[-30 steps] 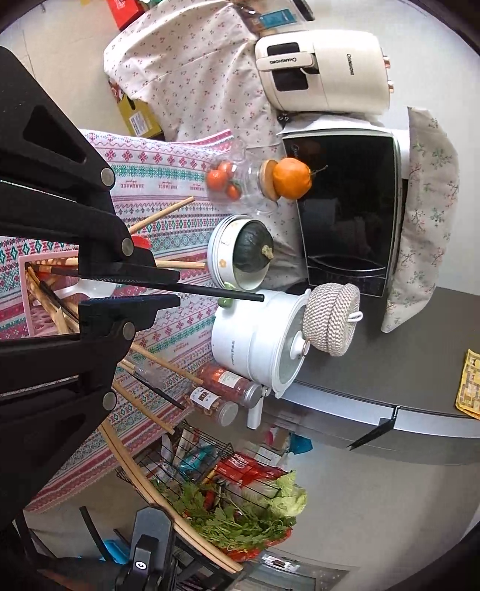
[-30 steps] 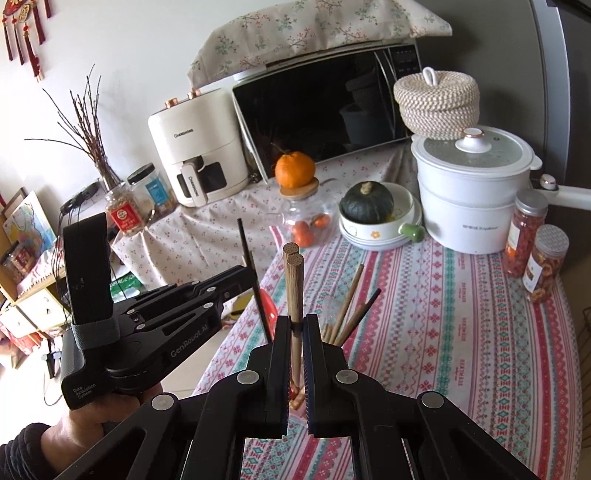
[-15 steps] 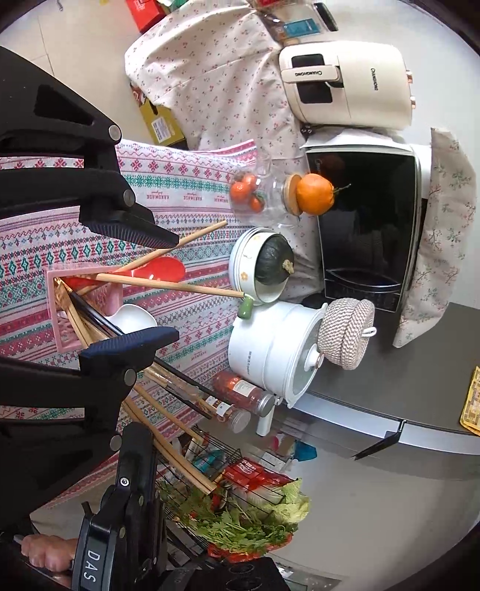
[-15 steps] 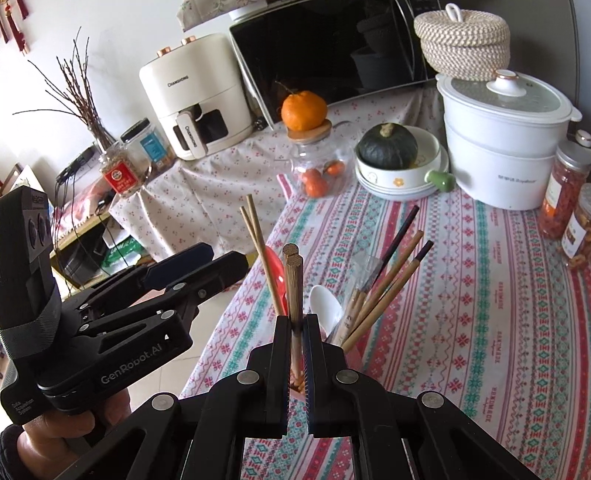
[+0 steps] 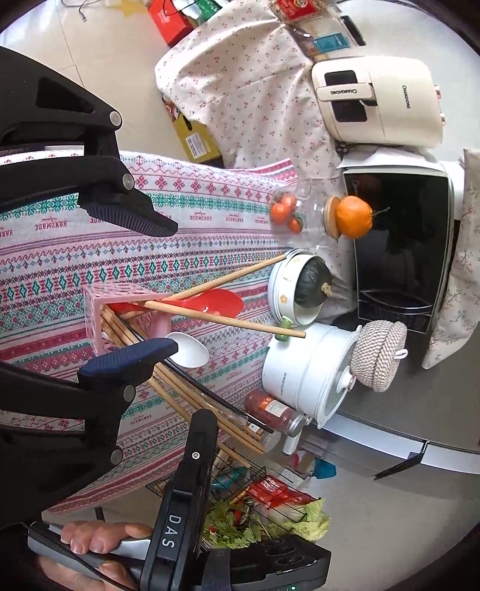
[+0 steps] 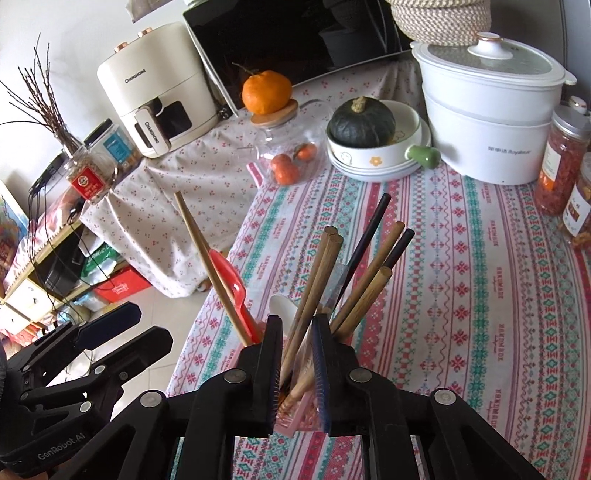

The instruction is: Organize utensils

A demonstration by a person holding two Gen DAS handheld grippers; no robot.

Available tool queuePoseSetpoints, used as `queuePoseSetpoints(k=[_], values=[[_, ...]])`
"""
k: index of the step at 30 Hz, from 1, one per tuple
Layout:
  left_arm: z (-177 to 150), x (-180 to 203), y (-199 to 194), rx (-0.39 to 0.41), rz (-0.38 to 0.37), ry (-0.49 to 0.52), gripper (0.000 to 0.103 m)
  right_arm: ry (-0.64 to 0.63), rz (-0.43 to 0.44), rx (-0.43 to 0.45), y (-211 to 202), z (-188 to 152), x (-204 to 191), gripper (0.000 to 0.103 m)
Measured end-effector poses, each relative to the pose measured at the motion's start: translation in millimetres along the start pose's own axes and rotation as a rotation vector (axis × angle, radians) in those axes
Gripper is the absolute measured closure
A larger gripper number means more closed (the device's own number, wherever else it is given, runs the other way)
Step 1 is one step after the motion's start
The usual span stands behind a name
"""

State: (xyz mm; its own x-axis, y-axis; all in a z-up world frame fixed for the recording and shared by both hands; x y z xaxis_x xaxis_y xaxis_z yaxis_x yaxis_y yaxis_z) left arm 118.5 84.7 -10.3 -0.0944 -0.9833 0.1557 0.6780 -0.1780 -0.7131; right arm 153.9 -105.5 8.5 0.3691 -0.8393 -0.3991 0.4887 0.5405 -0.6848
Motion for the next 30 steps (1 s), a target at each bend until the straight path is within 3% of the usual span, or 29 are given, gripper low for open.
queuePoseSetpoints(k=[4, 10, 12, 16, 18, 24, 30], values=[[-2.4, 4.9, -8.0, -0.007, 0.006, -0.005, 0.033, -0.038, -0.013, 0.096, -34.1, 7.3, -7.0, 0.058], [-10.7, 19.7, -28.6, 0.012, 0.037, -0.002, 0.023, -0.081, -0.106, 0.241, -96.5, 0.9, -14.8, 0.037], [-15.0, 27.7, -37.5, 0.016, 0.045, 0.000, 0.018, -0.091, -0.136, 0.262, -111.3, -10.5, -16.4, 0.026], [-26.8, 47.2, -58.5, 0.047, 0.084, 0.017, 0.014, -0.090, -0.234, 0.268, -130.8, -39.8, -14.7, 0.017], [-34.6, 55.3, -70.4, 0.071, 0.110, 0.022, 0.011, -0.063, -0.291, 0.251, -136.6, -54.9, -11.6, 0.007], [-52.2, 76.0, -96.5, 0.129, 0.182, 0.053, 0.004, -0.054, -0.435, 0.240, -145.7, -89.5, -4.3, 0.001], [-61.2, 86.5, -105.4, 0.170, 0.224, 0.061, 0.003, -0.047, -0.491, 0.225, -140.8, -103.5, 12.3, 0.001]])
Point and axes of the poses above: each gripper's, at about its wrist camera, not at the fingertips, and y roughly the way its jaws point, x to its right, z to its top, the point moved 1 cm from there along y, roughly the way its jaws point, and after that the axes turned 2 degrees about z, right-handed, at the moved point
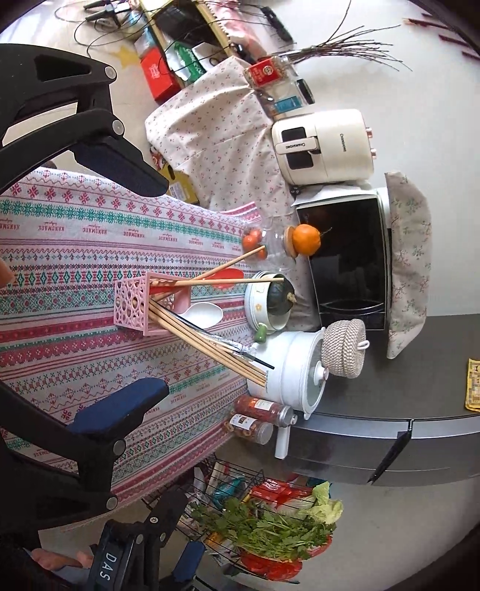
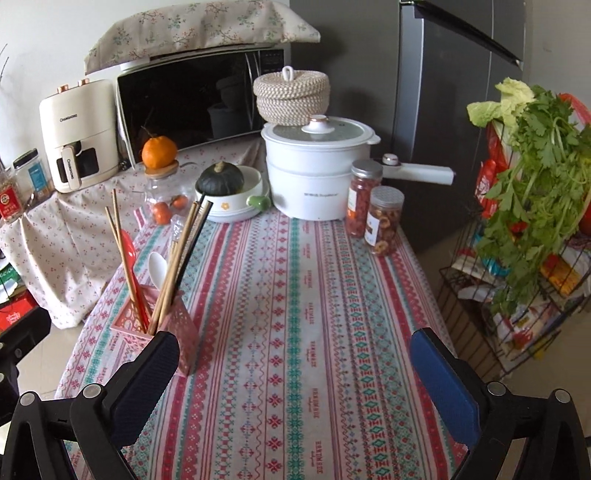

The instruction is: Organize utensils

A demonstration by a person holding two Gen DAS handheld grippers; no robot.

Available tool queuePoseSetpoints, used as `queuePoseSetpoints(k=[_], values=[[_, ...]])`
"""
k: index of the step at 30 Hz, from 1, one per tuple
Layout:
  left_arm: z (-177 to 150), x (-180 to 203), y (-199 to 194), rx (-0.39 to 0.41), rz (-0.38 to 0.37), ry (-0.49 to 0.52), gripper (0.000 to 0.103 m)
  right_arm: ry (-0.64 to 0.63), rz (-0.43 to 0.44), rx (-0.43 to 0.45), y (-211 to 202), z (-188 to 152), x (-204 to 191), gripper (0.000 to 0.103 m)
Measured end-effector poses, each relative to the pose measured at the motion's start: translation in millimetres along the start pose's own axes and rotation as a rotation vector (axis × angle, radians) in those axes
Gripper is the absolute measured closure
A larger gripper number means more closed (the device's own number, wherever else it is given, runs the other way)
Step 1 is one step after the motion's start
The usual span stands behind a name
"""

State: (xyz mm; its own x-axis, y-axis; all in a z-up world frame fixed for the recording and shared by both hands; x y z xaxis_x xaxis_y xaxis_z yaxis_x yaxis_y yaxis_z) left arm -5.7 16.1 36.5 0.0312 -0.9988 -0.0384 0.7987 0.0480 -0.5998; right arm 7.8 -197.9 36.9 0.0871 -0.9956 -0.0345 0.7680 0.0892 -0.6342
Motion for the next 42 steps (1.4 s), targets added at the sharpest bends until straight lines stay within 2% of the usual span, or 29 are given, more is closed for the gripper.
queuePoseSetpoints(k=[3, 42], values=[[-3.0, 3.9, 2.0, -0.014, -0.010, 0.004, 0.003, -0.011, -0.018, -0.006, 4.1, -2.2, 2.9, 0.001], [-7.3, 8.5, 7.5, -0.023, -0.001, 0.013, 0.003, 0.017, 0.020, -0.001, 4.2, 3.7, -0.5, 0.001]])
Point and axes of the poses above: each gripper's, at about its wrist camera, not at the fingertips, and y roughly the way its jaws point, x to its right, z to its top, the point moved 1 cm from there along y, roughly the way its jaws point, and after that the axes turned 2 degrees about z, right-handed, at the moved point
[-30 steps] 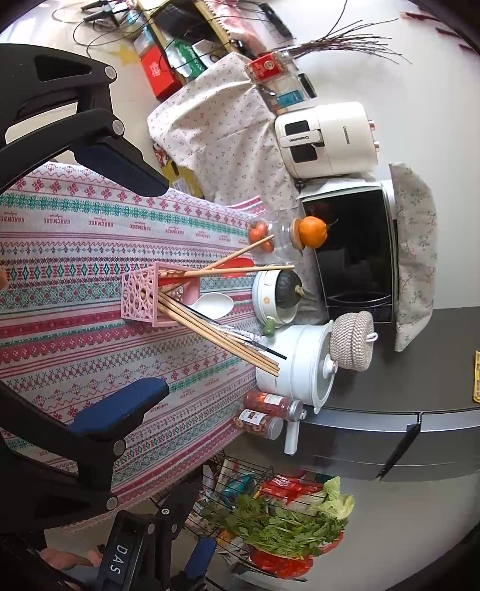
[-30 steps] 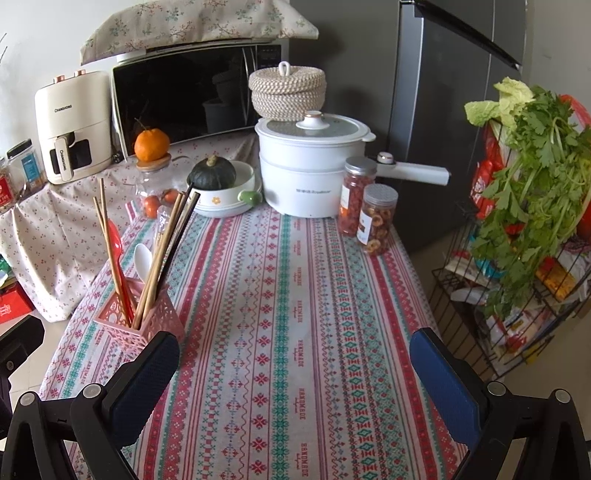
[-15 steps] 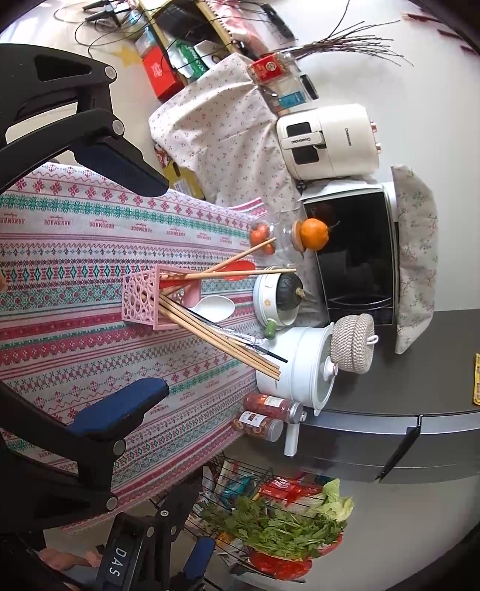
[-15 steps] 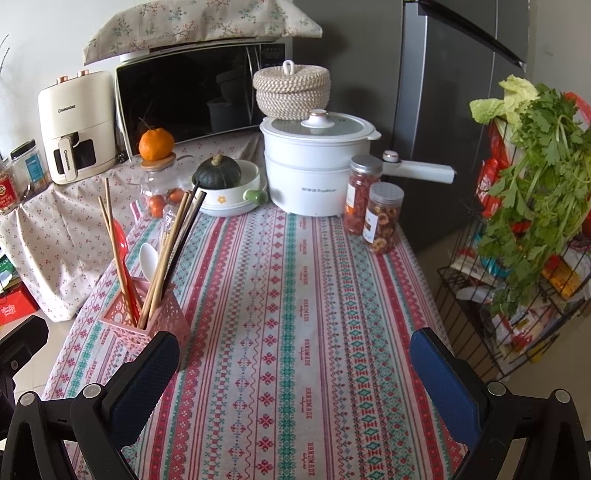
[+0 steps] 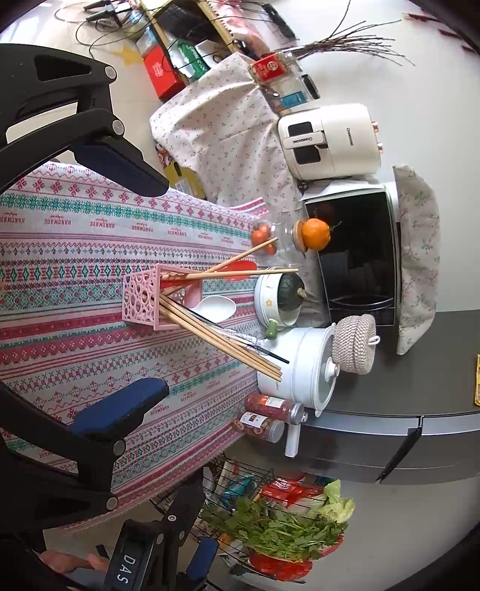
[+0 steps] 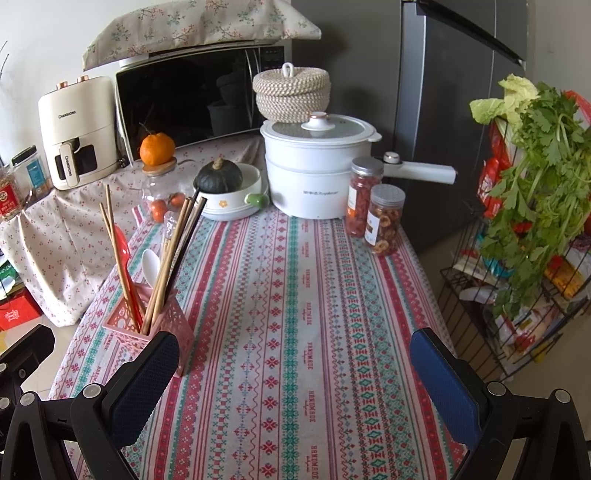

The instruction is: Organize utensils

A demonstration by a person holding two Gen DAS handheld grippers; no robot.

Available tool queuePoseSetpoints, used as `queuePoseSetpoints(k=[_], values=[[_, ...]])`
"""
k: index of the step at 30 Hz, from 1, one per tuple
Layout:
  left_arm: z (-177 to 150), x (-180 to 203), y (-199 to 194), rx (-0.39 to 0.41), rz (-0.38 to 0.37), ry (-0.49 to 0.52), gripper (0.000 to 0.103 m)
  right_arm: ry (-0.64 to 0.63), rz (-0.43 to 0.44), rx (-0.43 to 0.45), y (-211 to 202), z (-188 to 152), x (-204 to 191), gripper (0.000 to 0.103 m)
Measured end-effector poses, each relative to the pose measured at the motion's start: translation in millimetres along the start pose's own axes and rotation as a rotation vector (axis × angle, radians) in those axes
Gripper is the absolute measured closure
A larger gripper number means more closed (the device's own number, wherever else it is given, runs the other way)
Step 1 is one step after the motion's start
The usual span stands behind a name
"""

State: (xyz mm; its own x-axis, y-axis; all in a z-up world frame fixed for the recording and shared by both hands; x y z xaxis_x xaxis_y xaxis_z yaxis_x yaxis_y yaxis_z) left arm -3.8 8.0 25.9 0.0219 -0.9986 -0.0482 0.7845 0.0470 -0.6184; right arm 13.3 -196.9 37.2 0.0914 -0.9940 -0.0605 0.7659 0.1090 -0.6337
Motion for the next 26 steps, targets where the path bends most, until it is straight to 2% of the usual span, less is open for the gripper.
queuePoseSetpoints(k=[22, 26], values=[[-1.8, -0.4, 1.3, 0.000, 0.002, 0.001, 0.003, -0.003, 0.005, 0.008, -2.9, -0.5, -1.6, 0.001], [-1.8, -0.8, 3.5, -0.016, -0.043, 0.000, 0.003, 0.002, 0.011, 0.002, -1.9, -0.2, -0.1, 0.001]])
Point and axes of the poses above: each gripper's, at about its wrist camera, not at the fingertips, and y roughly the way its jaws point, x to its right, z to its top, the point moved 1 cm from there along y, roughly the way its jaws point, and after that the axes turned 2 degrees about z, right-handed, at the moved point
